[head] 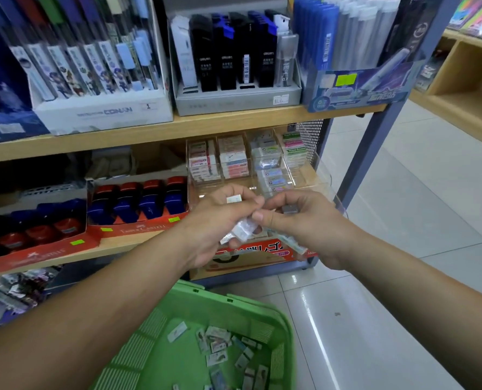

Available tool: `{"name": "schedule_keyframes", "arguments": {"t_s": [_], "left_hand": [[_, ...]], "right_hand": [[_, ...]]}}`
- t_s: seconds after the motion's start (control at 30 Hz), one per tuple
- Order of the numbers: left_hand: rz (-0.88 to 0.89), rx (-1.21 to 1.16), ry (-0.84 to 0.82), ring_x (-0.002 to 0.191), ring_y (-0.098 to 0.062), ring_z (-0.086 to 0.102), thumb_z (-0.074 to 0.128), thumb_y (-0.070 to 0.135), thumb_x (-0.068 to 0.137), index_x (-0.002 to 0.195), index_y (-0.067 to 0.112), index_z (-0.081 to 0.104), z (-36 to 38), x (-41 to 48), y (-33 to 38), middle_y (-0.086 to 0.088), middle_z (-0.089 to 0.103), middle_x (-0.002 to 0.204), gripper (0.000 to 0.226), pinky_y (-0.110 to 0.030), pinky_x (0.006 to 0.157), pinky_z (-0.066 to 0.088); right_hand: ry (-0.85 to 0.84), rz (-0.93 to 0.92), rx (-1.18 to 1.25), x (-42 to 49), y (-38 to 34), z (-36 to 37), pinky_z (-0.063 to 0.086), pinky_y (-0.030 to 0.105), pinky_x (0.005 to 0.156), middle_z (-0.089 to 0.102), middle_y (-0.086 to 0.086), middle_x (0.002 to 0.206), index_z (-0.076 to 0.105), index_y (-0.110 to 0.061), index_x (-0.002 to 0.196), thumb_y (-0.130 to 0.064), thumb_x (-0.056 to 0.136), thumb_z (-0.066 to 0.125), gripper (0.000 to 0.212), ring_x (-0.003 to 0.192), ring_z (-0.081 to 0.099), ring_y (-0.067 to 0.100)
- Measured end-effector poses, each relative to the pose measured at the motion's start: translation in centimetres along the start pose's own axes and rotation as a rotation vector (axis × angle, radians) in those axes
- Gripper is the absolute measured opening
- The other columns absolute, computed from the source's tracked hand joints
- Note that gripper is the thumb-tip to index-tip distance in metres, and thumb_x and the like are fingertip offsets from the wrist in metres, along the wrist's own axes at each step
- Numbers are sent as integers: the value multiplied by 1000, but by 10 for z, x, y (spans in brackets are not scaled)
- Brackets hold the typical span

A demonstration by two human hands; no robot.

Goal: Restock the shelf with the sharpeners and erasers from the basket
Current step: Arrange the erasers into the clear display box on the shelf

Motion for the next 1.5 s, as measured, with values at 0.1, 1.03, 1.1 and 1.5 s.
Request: {"name": "schedule_keyframes", "arguments": {"t_s": [0.1,1.03,1.1,1.5], "left_hand": [[40,47,59,66,-16,60,75,40,91,106,11,65,2,3,4,-4,73,89,34,-23,44,34],[472,1420,208,92,-20,63,56,32,101,102,33,70,22,125,67,11,69,111,14,-30,70,49],[559,1550,188,92,-20,64,51,30,103,106,31,69,26,120,64,7,67,113,19,-30,67,49],[218,291,-129,63,-23,64,75,7,93,148,24,41,18,58,47,-2,78,110,67,-27,45,44]], "right_hand": [[-25,130,86,-2,7,6,46,23,40,77,9,81,76,-6,103,-29,85,84,30,57,69,15],[474,161,458,13,27,-68,65,50,73,80,10,91,71,-13,95,-32,101,68,19,78,79,33],[459,163,471,14,27,-67,63,39,59,80,9,90,71,-15,97,-32,101,69,18,73,79,29],[302,45,345,23,17,-41,61,41,64,80,11,95,76,-14,97,-31,95,77,17,83,79,37]]}}
Point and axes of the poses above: each hand's wrist, its own x-axis towards the middle knuckle, its own z-axis out of the palm, y = z × x, the point moved 7 cm from there along x, towards the middle knuckle
